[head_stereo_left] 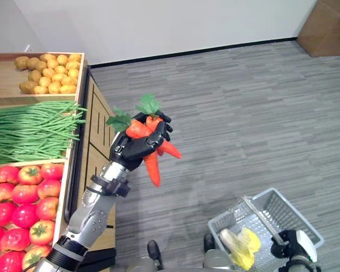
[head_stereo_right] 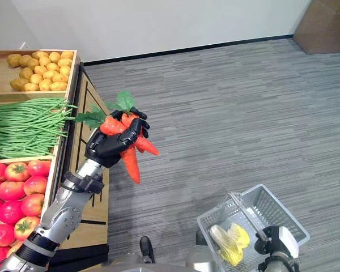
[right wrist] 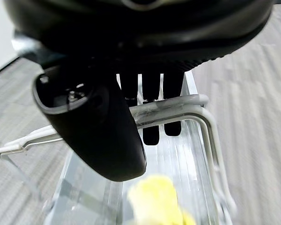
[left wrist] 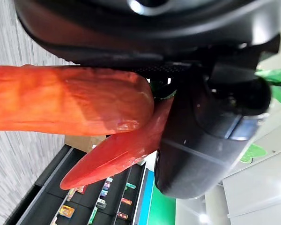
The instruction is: Get the vegetables into the basket
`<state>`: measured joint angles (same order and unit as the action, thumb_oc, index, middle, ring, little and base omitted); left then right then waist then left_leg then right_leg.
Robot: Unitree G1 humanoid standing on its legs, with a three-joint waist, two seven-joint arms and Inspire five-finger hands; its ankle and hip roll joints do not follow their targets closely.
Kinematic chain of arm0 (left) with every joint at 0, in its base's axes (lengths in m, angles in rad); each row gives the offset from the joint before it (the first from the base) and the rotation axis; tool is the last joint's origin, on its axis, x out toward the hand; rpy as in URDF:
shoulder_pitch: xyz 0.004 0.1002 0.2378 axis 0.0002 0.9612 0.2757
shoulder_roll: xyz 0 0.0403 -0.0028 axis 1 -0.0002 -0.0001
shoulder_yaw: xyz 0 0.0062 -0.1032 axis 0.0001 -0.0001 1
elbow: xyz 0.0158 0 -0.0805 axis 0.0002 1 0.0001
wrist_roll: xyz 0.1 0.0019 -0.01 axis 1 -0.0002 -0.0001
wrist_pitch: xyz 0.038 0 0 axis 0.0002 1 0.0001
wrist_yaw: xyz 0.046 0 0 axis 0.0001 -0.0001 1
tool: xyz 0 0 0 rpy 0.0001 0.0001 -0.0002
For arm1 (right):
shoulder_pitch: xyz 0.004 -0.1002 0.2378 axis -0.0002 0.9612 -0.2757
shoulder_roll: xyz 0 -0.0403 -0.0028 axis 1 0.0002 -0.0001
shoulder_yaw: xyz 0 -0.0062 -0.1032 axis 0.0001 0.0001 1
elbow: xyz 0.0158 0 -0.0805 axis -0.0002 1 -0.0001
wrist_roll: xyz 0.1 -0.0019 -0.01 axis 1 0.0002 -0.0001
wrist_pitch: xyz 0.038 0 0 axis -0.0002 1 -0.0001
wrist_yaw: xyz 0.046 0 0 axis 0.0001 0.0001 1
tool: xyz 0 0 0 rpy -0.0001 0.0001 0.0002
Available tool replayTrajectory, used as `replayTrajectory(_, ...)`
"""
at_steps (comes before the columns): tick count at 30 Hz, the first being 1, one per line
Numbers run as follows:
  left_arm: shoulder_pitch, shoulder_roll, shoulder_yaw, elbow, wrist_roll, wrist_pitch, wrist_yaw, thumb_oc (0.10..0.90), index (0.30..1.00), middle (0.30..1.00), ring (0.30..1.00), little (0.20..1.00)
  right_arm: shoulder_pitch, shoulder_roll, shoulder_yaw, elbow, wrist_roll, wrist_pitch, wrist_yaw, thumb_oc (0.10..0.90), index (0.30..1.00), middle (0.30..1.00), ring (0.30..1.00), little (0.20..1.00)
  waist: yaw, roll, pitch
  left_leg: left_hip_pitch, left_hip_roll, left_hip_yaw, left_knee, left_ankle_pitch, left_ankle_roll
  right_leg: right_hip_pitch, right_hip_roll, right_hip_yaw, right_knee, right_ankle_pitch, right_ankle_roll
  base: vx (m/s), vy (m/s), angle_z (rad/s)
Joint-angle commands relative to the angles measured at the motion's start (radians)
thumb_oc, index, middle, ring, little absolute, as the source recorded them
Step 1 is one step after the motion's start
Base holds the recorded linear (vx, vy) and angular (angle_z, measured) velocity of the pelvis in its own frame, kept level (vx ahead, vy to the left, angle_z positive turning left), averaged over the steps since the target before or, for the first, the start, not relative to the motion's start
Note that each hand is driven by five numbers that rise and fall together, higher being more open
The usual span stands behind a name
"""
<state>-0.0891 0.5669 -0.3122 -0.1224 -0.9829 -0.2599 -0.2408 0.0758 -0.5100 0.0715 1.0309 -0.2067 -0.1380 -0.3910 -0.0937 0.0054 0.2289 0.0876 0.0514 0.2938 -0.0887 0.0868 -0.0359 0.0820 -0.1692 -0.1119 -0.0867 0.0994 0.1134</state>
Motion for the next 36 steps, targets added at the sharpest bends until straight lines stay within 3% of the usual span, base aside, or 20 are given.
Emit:
replayTrajectory(1, -0.097, -0.001, 0.017, -0.127, -0.007, -0.090, -0.038, 0.400, 0.300, 0.300, 0.300, 0.300, -0.122, -0.214, -0.017, -0.060, -0.022, -0.047, -0.084, 0.400, 0.300, 0.300, 0.300, 0.300, 0.016, -0.039, -0.066, 0.029, 0.088, 0.006, 0.001, -0.045, -0.085, 0.057, -0.015, -0.036, -0.001, -0.098, 0.071, 0.00, 0.000, 0.00)
replayTrajectory(2, -0.112, 0.004, 0.001, -0.117, 0.007, -0.084, -0.033, 0.400, 0.300, 0.300, 0.300, 0.300, -0.144, -0.256, -0.024, -0.093, -0.022, -0.049, -0.078, 0.400, 0.300, 0.300, 0.300, 0.300, 0.017, -0.038, -0.067, 0.032, 0.088, 0.005, 0.001, -0.045, -0.085, 0.062, -0.014, -0.037, -0.001, -0.099, 0.072, 0.00, 0.000, 0.00)
replayTrajectory(6, -0.164, 0.007, -0.081, -0.118, -0.002, -0.054, -0.034, 0.400, 0.300, 0.300, 0.300, 0.300, -0.262, -0.260, -0.029, -0.128, 0.106, -0.076, -0.066, 0.400, 0.300, 0.300, 0.300, 0.300, 0.019, -0.028, -0.074, 0.034, 0.094, 0.003, 0.001, -0.044, -0.086, 0.064, -0.008, -0.039, -0.001, -0.103, 0.068, 0.00, -0.001, 0.01)
replayTrajectory(14, -0.276, -0.036, -0.262, -0.080, -0.006, 0.013, -0.055, 0.400, 0.300, 0.300, 0.300, 0.300, -0.541, -0.216, 0.182, -0.350, 0.196, -0.079, 0.016, 0.400, 0.300, 0.300, 0.300, 0.300, 0.019, -0.009, -0.074, 0.042, 0.111, 0.011, 0.001, -0.036, -0.093, 0.061, 0.013, -0.030, -0.001, -0.111, 0.056, -0.01, -0.010, -0.01)
replayTrajectory(19, -0.342, -0.043, -0.348, -0.054, 0.045, 0.019, -0.052, 0.400, 0.300, 0.300, 0.300, 0.300, -0.697, -0.189, 0.293, -0.323, 0.209, -0.081, 0.047, 0.400, 0.300, 0.300, 0.300, 0.300, 0.025, 0.002, -0.075, 0.039, 0.116, 0.010, 0.001, -0.033, -0.096, 0.056, 0.017, -0.032, -0.001, -0.111, 0.053, -0.01, -0.010, -0.02)
replayTrajectory(28, -0.452, -0.057, -0.480, -0.033, 0.081, 0.036, -0.063, 0.400, 0.300, 0.300, 0.300, 0.300, -0.962, -0.151, 0.396, -0.171, 0.269, -0.100, 0.038, 0.400, 0.300, 0.300, 0.300, 0.300, 0.039, 0.024, -0.069, 0.036, 0.118, 0.005, 0.001, -0.033, -0.099, 0.051, 0.019, -0.037, -0.001, -0.107, 0.054, 0.00, 0.000, 0.00)
replayTrajectory(31, -0.466, -0.062, -0.505, -0.030, 0.085, 0.040, -0.070, 0.400, 0.300, 0.300, 0.300, 0.300, -1.012, -0.131, 0.403, -0.152, 0.297, -0.103, 0.034, 0.400, 0.300, 0.300, 0.300, 0.300, 0.041, 0.027, -0.069, 0.034, 0.118, 0.004, 0.001, -0.035, -0.099, 0.050, 0.018, -0.040, -0.001, -0.106, 0.055, 0.00, 0.000, 0.00)
replayTrajectory(36, -0.487, -0.097, -0.548, 0.024, 0.127, 0.054, -0.067, 0.400, 0.300, 0.300, 0.300, 0.300, -1.017, -0.028, 0.373, -0.206, 0.468, -0.124, 0.050, 0.400, 0.300, 0.300, 0.300, 0.300, 0.038, 0.030, -0.073, 0.036, 0.112, -0.001, 0.001, -0.040, -0.095, 0.054, 0.012, -0.042, -0.001, -0.106, 0.054, 0.00, 0.000, 0.00)
